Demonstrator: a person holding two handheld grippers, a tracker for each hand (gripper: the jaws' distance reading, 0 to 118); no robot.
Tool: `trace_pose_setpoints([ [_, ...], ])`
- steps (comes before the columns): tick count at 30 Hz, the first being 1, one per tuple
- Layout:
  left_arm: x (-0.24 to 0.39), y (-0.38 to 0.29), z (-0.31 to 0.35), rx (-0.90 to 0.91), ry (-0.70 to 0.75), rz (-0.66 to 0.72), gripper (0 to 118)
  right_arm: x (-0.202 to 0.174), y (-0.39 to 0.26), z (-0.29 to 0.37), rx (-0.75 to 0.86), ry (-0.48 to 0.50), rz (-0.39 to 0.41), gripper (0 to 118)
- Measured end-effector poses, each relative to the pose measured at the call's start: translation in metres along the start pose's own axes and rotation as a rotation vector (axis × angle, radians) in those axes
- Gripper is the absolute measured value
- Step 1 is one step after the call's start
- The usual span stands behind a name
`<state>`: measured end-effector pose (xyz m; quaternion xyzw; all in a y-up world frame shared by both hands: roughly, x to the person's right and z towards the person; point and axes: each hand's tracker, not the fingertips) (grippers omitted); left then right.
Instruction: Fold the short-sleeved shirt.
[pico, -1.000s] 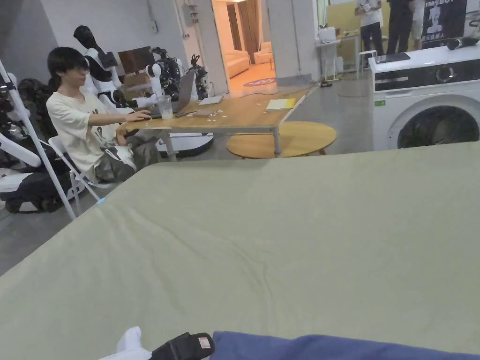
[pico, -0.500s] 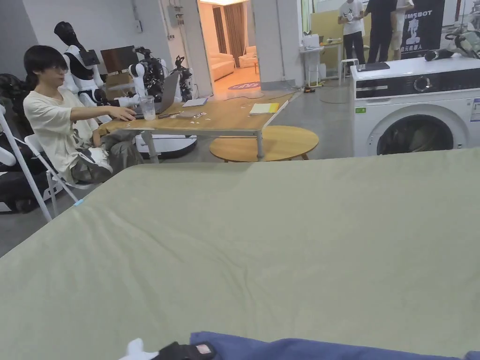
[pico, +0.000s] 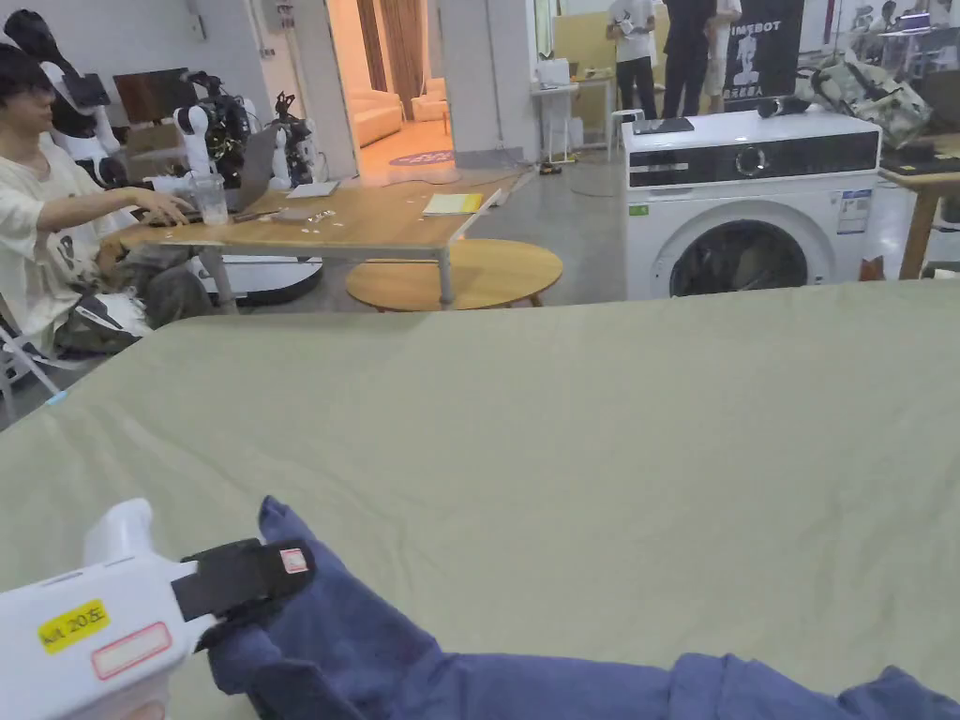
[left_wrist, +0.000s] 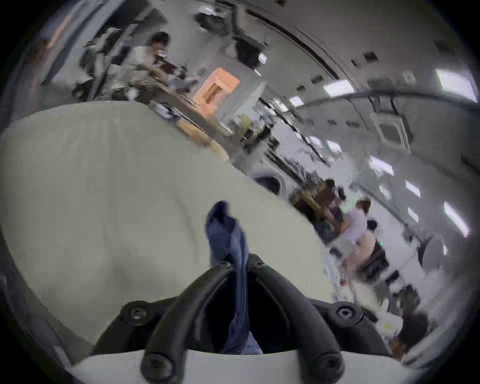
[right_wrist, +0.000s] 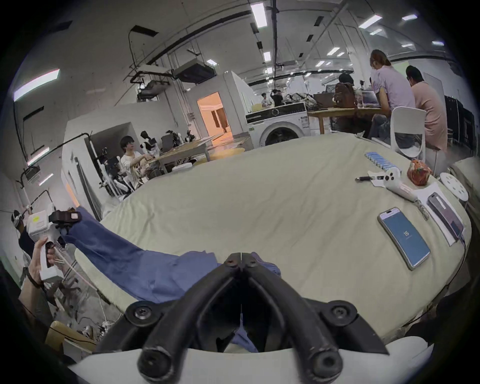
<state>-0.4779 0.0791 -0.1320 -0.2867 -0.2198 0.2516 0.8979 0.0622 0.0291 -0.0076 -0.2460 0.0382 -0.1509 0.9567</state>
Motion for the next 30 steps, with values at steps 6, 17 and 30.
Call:
trace_pose_setpoints([
  [6, 0.045, -0.07, -0.125, -0.275, -0.053, -0.049, 1, -0.005, -0.005, 0.015, 0.001, -0.001, 0.03, 0],
  [17, 0.096, -0.081, -0.171, -0.325, -0.248, -0.194, 53, 0.024, -0.015, 0.039, -0.017, -0.095, 0.07, 0],
  [30, 0.055, -0.139, -0.208, -0.467, -0.094, -0.069, 2, 0.04, -0.028, 0.032, -0.031, -0.061, -0.048, 0],
])
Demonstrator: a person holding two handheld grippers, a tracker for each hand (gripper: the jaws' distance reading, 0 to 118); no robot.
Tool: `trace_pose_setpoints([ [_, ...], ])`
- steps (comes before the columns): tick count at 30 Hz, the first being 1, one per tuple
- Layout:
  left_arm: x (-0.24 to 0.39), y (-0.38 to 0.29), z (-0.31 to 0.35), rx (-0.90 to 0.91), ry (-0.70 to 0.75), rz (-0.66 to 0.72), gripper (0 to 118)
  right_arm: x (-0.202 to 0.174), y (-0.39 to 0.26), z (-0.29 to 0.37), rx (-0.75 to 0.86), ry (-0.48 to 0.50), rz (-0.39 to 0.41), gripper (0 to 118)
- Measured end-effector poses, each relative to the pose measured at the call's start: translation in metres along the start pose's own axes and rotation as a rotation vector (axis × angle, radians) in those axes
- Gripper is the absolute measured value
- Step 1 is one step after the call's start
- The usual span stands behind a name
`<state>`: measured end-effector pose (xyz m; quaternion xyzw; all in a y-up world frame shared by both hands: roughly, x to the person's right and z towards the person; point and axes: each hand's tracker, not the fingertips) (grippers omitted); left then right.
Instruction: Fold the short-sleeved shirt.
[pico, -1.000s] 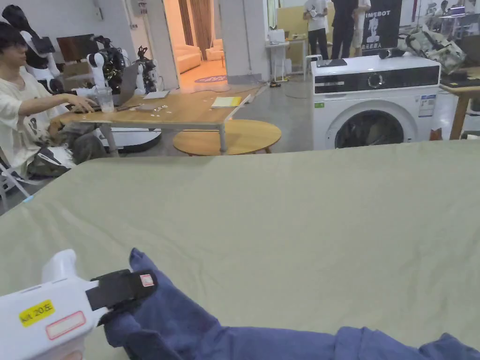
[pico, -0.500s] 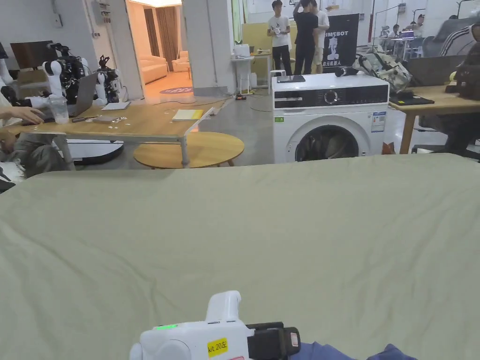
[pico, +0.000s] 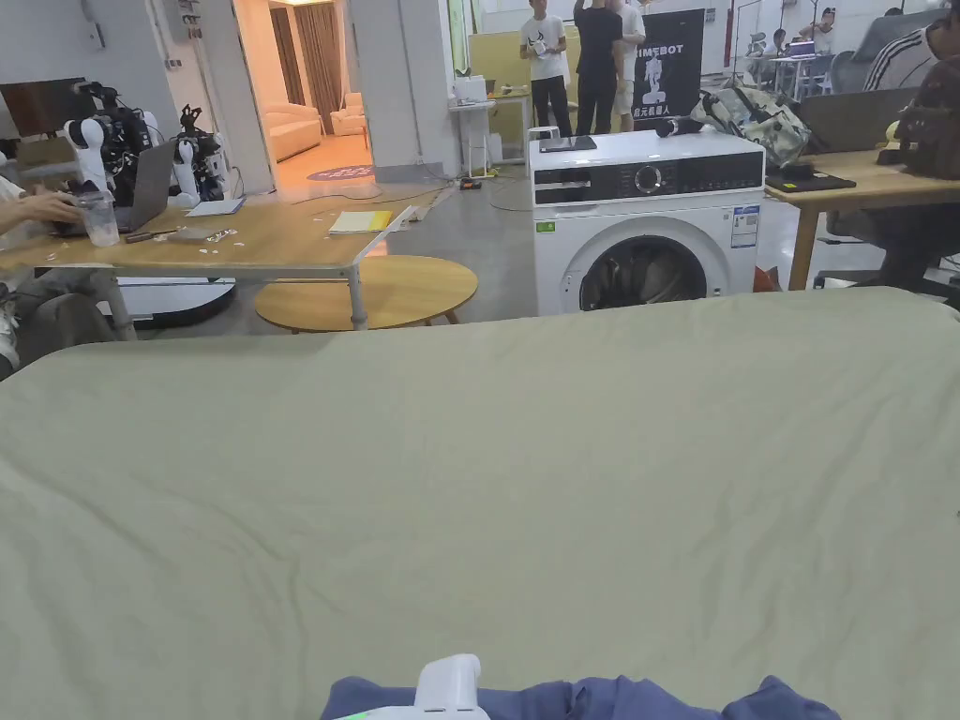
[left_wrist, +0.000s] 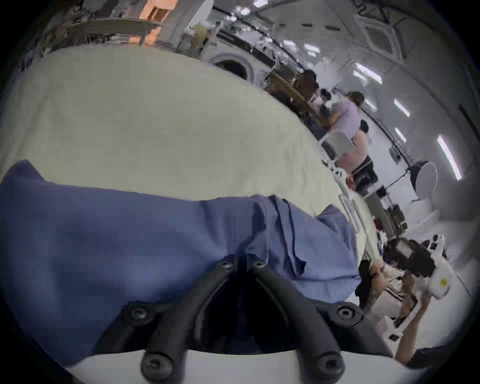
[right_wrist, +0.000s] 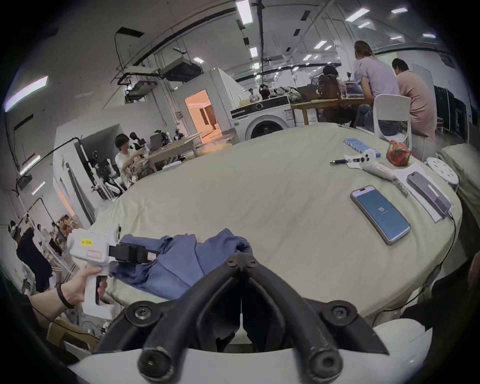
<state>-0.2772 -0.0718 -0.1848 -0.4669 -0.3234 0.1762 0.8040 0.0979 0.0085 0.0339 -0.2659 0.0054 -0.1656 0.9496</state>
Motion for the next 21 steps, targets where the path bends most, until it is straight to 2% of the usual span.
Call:
trace_pose_setpoints([
  [3, -0.011, 0.015, 0.022, -0.005, -0.091, 0.066, 2, -0.004, 0.0, -0.001, -0.005, 0.003, 0.014, 0],
  [5, -0.02, 0.019, 0.064, 0.136, -0.12, 0.058, 2, -0.006, 0.001, -0.003, -0.007, 0.006, 0.013, 0],
  [6, -0.026, 0.023, 0.081, 0.172, -0.124, 0.058, 7, -0.007, 0.002, -0.004, -0.004, 0.011, 0.012, 0],
  [7, -0.038, 0.026, 0.101, 0.209, -0.117, 0.079, 25, -0.007, 0.003, -0.005, -0.003, 0.02, 0.01, 0],
  [8, -0.051, 0.028, 0.117, 0.23, -0.107, 0.113, 53, -0.009, 0.004, -0.007, -0.004, 0.029, 0.007, 0],
  [9, -0.064, 0.028, 0.13, 0.242, -0.093, 0.14, 93, -0.01, 0.004, -0.008, -0.005, 0.034, 0.008, 0],
  [10, -0.077, 0.027, 0.144, 0.279, -0.076, 0.168, 104, -0.012, 0.005, -0.01, -0.007, 0.038, 0.01, 0],
  [13, -0.123, 0.016, 0.156, 0.304, -0.006, 0.349, 103, -0.019, 0.003, -0.015, -0.012, 0.048, 0.023, 0],
  [15, -0.144, 0.004, 0.146, 0.274, -0.085, 0.45, 102, -0.023, 0.002, -0.016, -0.017, 0.059, 0.025, 0],
  [17, -0.153, -0.01, 0.125, 0.228, -0.132, 0.526, 92, -0.027, 0.0, -0.016, -0.026, 0.061, 0.035, 0],
  [18, -0.154, -0.016, 0.114, 0.205, -0.159, 0.537, 80, -0.029, 0.0, -0.015, -0.029, 0.058, 0.043, 0],
  [19, -0.155, -0.02, 0.107, 0.22, -0.215, 0.543, 62, -0.03, 0.0, -0.015, -0.032, 0.051, 0.049, 0],
  [21, -0.158, -0.024, 0.096, 0.209, -0.242, 0.667, 6, -0.031, 0.0, -0.011, -0.032, 0.043, 0.054, 0],
])
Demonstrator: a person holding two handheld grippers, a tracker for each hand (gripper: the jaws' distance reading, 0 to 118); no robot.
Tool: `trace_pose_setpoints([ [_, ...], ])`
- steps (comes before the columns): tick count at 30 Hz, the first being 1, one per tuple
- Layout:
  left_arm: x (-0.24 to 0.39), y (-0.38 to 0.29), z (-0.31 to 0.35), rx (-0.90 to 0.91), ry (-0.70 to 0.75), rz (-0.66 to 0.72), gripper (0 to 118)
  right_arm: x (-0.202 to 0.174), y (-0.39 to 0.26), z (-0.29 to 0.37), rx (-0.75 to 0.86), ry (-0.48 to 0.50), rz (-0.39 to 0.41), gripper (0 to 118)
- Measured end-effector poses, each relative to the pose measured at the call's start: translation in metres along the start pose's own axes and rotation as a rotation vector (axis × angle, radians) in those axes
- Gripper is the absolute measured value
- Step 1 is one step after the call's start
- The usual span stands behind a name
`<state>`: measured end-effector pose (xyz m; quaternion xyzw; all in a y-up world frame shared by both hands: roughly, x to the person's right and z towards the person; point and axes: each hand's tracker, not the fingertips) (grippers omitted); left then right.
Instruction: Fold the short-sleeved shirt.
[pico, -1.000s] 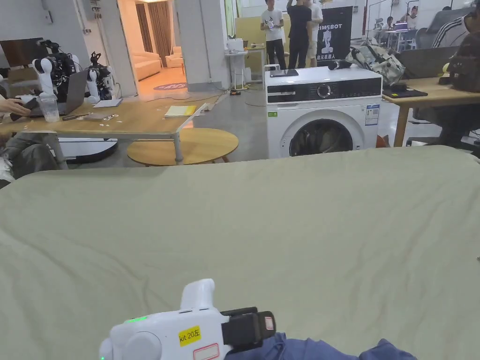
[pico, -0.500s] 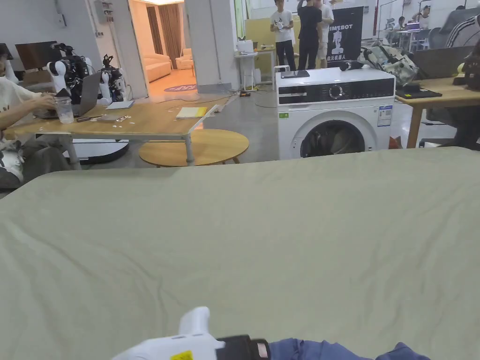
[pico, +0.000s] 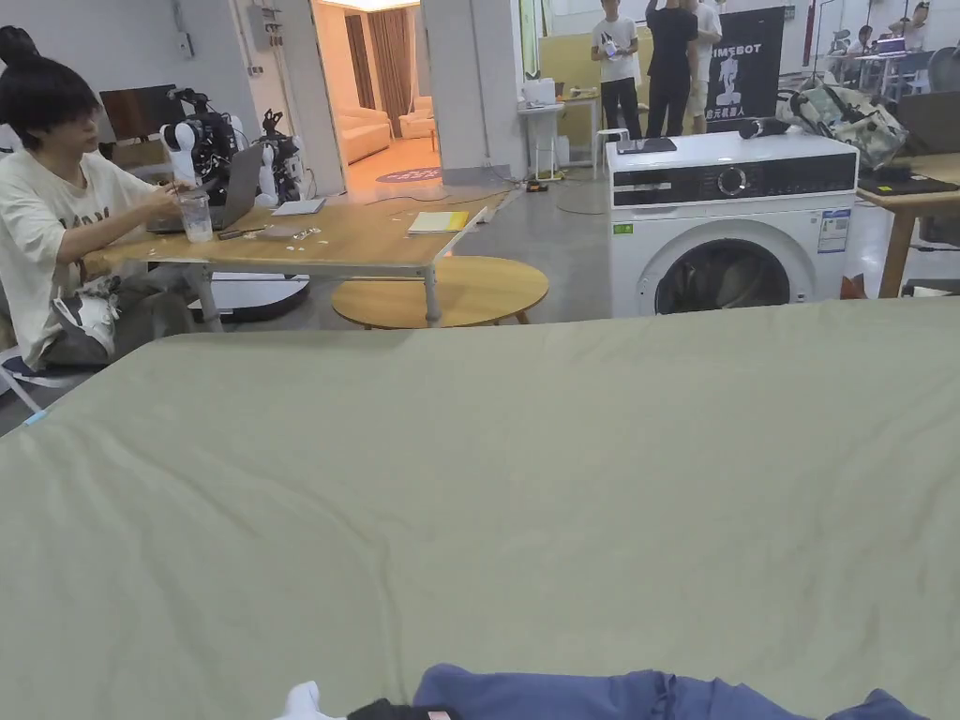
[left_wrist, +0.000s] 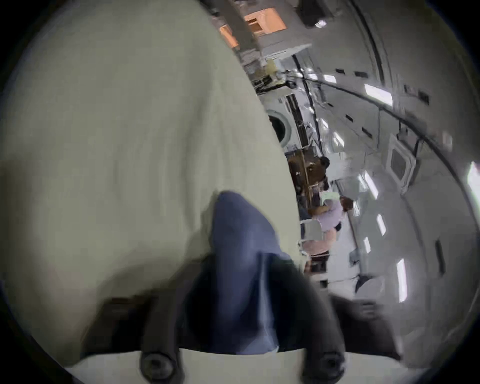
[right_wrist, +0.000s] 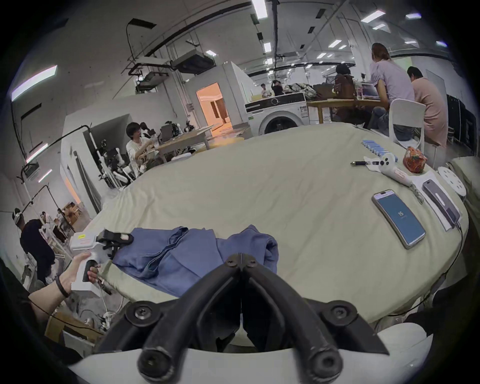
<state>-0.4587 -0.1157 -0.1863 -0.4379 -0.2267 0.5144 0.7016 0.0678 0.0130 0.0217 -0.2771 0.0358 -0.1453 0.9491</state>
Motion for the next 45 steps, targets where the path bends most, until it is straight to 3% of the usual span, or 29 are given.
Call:
trace_pose_setpoints([
  [2, -0.007, -0.004, -0.003, 0.019, -0.061, 0.075, 4, 0.002, 0.001, 0.004, 0.006, 0.001, -0.005, 0],
  [5, 0.007, -0.002, 0.019, 0.061, -0.048, 0.033, 1, 0.004, 0.003, 0.008, 0.015, -0.005, -0.013, 0],
  [8, 0.038, 0.007, 0.058, 0.155, -0.152, -0.018, 1, 0.008, 0.006, 0.007, 0.015, -0.001, -0.027, 0],
  [14, 0.144, 0.005, 0.107, 0.275, 0.147, -0.516, 1, 0.007, 0.008, 0.0, 0.014, 0.012, -0.014, 0],
  [20, 0.183, -0.066, 0.001, 0.092, 0.213, -0.762, 1, 0.0, 0.003, -0.001, 0.007, 0.031, -0.018, 0],
  [27, 0.172, -0.123, -0.125, -0.224, 0.205, -0.798, 2, 0.004, -0.003, 0.013, 0.015, 0.005, -0.023, 0],
  [28, 0.175, -0.127, -0.129, -0.249, 0.187, -0.813, 6, 0.008, -0.003, 0.014, 0.014, -0.003, -0.028, 0],
  [29, 0.177, -0.128, -0.127, -0.225, 0.117, -0.817, 22, 0.012, -0.003, 0.015, 0.013, -0.006, -0.034, 0],
  [30, 0.18, -0.126, -0.123, -0.227, 0.039, -0.807, 52, 0.016, -0.004, 0.015, 0.012, -0.009, -0.047, 0],
  [31, 0.183, -0.123, -0.12, -0.226, -0.013, -0.788, 62, 0.02, -0.006, 0.015, 0.011, -0.013, -0.06, 0],
  [33, 0.184, -0.113, -0.107, -0.191, 0.008, -0.755, 58, 0.026, -0.007, 0.015, 0.007, -0.019, -0.082, 0],
  [34, 0.182, -0.108, -0.103, -0.167, 0.037, -0.747, 47, 0.028, -0.008, 0.016, 0.009, -0.018, -0.091, 0],
  [36, 0.173, -0.106, -0.103, -0.147, 0.102, -0.746, 2, 0.032, -0.01, 0.017, 0.013, -0.014, -0.11, 0],
  [40, 0.142, -0.124, -0.129, -0.299, 0.148, -0.701, 1, 0.033, -0.012, 0.012, 0.008, -0.003, -0.142, 0],
  [42, 0.131, -0.143, -0.15, -0.364, 0.22, -0.759, 1, 0.027, -0.014, 0.009, -0.009, -0.002, -0.133, 0],
  [43, 0.125, -0.149, -0.158, -0.376, 0.262, -0.798, 1, 0.022, -0.016, 0.007, -0.02, 0.001, -0.125, 0],
  [45, 0.126, -0.149, -0.155, -0.312, 0.215, -0.787, 0, 0.01, -0.022, 0.002, -0.068, 0.038, -0.095, 0],
])
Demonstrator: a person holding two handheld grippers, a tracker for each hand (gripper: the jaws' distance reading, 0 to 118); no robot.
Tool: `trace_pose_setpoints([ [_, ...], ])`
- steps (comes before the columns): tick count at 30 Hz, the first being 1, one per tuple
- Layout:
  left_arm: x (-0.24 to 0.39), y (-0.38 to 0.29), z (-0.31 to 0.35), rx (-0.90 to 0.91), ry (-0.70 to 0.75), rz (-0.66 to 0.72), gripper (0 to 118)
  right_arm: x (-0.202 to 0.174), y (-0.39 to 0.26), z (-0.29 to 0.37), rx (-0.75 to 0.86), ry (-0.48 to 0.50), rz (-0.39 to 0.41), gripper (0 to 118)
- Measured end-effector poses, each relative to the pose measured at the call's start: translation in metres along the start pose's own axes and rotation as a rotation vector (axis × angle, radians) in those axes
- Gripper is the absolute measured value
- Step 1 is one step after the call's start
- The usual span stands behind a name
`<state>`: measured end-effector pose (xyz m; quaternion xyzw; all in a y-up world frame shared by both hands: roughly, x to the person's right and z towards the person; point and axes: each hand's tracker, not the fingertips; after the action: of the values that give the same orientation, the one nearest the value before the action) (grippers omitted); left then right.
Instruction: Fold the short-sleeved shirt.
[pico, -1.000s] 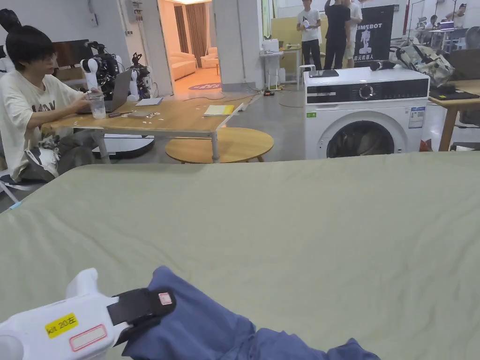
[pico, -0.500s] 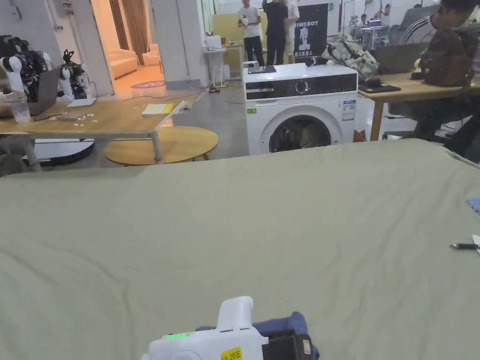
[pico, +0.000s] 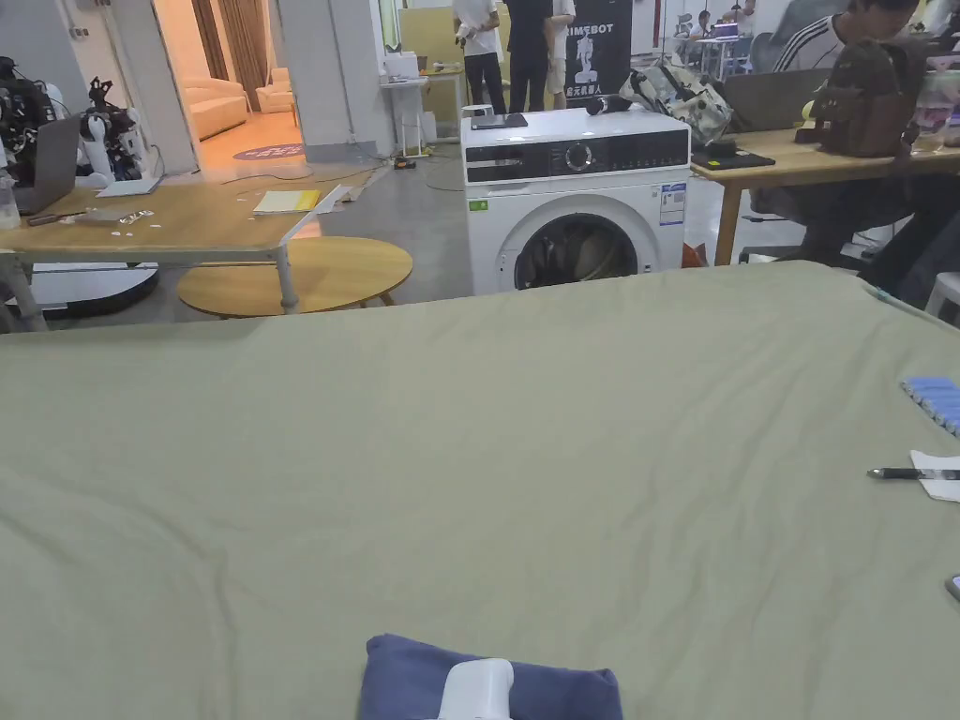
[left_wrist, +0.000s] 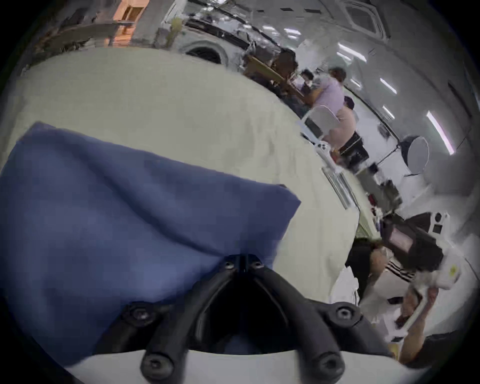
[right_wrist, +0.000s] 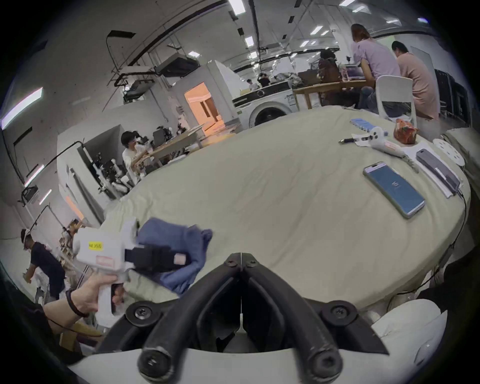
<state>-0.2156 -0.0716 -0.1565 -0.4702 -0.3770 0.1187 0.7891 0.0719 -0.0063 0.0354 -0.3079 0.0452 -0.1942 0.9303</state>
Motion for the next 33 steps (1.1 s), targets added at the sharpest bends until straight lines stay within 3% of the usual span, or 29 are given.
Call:
trace_pose_setpoints([
  [3, -0.007, 0.014, 0.013, -0.028, -0.053, 0.061, 0, -0.018, -0.008, -0.016, -0.049, 0.016, 0.049, 0],
  [6, -0.014, 0.027, 0.057, 0.135, -0.093, 0.069, 0, -0.035, -0.004, -0.042, -0.087, 0.056, 0.074, 0],
  [7, -0.019, 0.032, 0.074, 0.171, -0.104, 0.07, 8, -0.043, 0.001, -0.052, -0.109, 0.089, 0.09, 0],
  [8, -0.025, 0.037, 0.089, 0.193, -0.108, 0.074, 24, -0.049, 0.005, -0.061, -0.12, 0.112, 0.097, 0],
  [10, -0.041, 0.039, 0.123, 0.243, -0.09, 0.072, 68, -0.063, 0.015, -0.089, -0.158, 0.169, 0.107, 0],
  [11, -0.05, 0.036, 0.137, 0.264, -0.075, 0.075, 82, -0.067, 0.019, -0.103, -0.174, 0.191, 0.108, 0],
  [12, -0.06, 0.036, 0.15, 0.277, -0.058, 0.086, 86, -0.071, 0.021, -0.119, -0.186, 0.216, 0.104, 0],
  [14, -0.083, 0.026, 0.169, 0.291, -0.046, 0.12, 87, -0.074, 0.021, -0.151, -0.237, 0.237, 0.106, 0],
  [17, -0.112, 0.012, 0.174, 0.297, -0.035, 0.262, 87, -0.068, 0.014, -0.191, -0.341, 0.144, 0.113, 0],
  [20, -0.129, 0.001, 0.158, 0.266, -0.109, 0.331, 87, -0.05, 0.013, -0.187, -0.314, 0.22, -0.095, 0],
  [30, -0.148, 0.011, 0.088, 0.177, -0.25, 0.518, 85, -0.06, 0.012, -0.182, -0.313, 0.176, 0.039, 0],
  [31, -0.148, 0.012, 0.087, 0.182, -0.223, 0.537, 70, -0.061, 0.011, -0.181, -0.313, 0.175, 0.036, 0],
  [32, -0.145, 0.011, 0.087, 0.178, -0.151, 0.539, 41, -0.06, 0.011, -0.181, -0.312, 0.176, 0.03, 0],
  [33, -0.144, 0.011, 0.084, 0.16, -0.141, 0.497, 30, -0.059, 0.011, -0.182, -0.313, 0.178, 0.016, 0],
])
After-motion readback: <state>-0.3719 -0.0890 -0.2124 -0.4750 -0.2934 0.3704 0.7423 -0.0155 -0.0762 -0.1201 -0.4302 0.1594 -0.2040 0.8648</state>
